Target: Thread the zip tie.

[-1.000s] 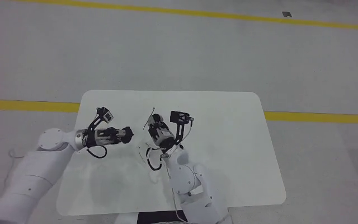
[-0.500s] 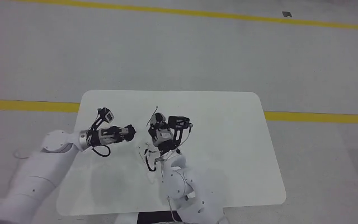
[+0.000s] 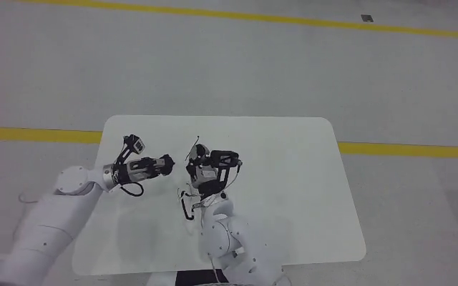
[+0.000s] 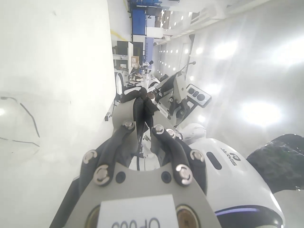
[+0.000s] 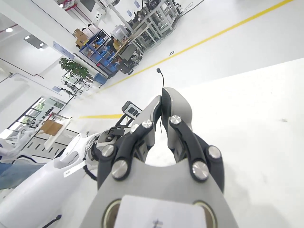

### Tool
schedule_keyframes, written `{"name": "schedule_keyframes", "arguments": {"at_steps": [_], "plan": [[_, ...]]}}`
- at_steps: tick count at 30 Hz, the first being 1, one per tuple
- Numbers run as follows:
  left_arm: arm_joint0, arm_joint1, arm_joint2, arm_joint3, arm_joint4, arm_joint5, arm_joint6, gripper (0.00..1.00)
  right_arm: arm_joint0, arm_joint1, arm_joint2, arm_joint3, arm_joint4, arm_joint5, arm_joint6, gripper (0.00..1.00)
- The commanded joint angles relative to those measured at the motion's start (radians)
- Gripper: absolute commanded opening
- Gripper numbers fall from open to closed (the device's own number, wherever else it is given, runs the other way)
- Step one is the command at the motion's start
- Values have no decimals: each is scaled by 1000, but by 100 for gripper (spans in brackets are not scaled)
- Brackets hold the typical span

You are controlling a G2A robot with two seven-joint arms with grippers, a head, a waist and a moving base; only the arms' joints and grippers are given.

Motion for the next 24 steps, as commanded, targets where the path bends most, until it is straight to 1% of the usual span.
{"name": "schedule_keyframes", "arguments": {"at_steps": [1,4,8,11,15,20,24], "plan": [[11,-2,13,-19,18,7,34,0,1,1,2,2,2,-6,1,0],[20,-3,24,-35,27,9,55,0,2,2,-5,10,-20,-1,-8,0],[22,-3,32,-44,30,9,78,0,19,0,-29,33,-42,37,-26,0],[21,-3,35,-48,31,7,81,0,30,-1,-42,46,-36,58,-35,0],[22,-2,37,-49,31,3,86,0,27,-2,-39,55,-41,58,-54,0],[22,-2,37,-49,31,3,86,0,27,-2,-39,55,-41,58,-54,0],[22,-2,37,-49,31,3,86,0,25,0,-40,60,-53,44,-51,0]]}}
